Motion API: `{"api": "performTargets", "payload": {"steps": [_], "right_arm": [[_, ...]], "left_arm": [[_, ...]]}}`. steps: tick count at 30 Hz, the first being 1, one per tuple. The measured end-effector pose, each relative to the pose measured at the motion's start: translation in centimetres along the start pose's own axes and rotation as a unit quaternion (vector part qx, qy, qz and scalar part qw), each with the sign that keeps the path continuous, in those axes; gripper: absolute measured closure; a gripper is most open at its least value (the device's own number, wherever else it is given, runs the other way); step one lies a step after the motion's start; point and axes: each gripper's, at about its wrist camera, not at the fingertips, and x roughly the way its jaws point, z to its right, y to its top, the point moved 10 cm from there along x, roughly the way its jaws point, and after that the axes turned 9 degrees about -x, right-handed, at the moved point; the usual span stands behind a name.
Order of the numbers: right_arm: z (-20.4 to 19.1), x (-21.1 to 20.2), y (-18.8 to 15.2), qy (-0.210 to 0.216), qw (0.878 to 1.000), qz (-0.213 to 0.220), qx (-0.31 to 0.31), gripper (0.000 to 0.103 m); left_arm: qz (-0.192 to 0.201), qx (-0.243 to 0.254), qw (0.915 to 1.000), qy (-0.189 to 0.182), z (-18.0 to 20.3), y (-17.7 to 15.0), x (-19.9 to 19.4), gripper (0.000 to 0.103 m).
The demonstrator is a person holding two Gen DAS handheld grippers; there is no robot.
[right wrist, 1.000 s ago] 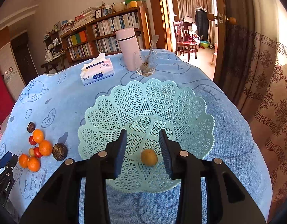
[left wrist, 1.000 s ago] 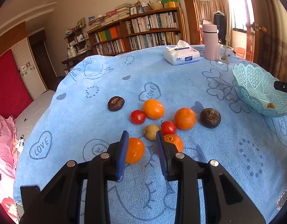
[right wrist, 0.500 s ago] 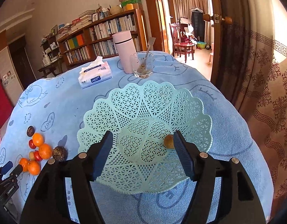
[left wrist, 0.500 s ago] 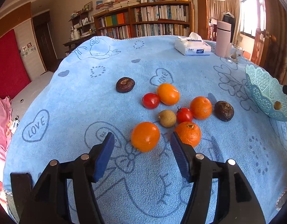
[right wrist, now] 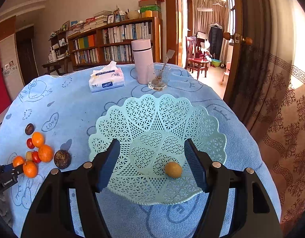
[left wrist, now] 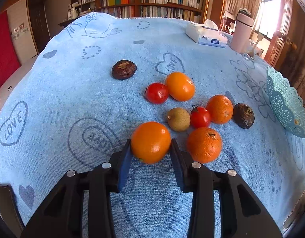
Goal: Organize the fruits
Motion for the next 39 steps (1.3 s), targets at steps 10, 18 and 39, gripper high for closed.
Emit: {"api": "performTargets", "payload": {"steps": [10,18,39], "right_arm": [[2.7,-1.1,0.8,-0.075,0.996,0.039,-0.037,0.034],[6.1,-0.8,0.2,-0.094,0.995,0.033,-0.011,0.034],[10.8,-0.3,-1.5,-0.088,0.994,0.020,0.062,0.024]], "left_arm": [[0.055,0.045,0.9974,-0.012,5.5,3.2,-4.5,0.065],[0.053,0.123,0.9883,-0.073,16.0,4.1,-5.5,0.065],[0.043,0.183,0.9729,-0.135,27.4,3.1,-3.2,0.036]]}}
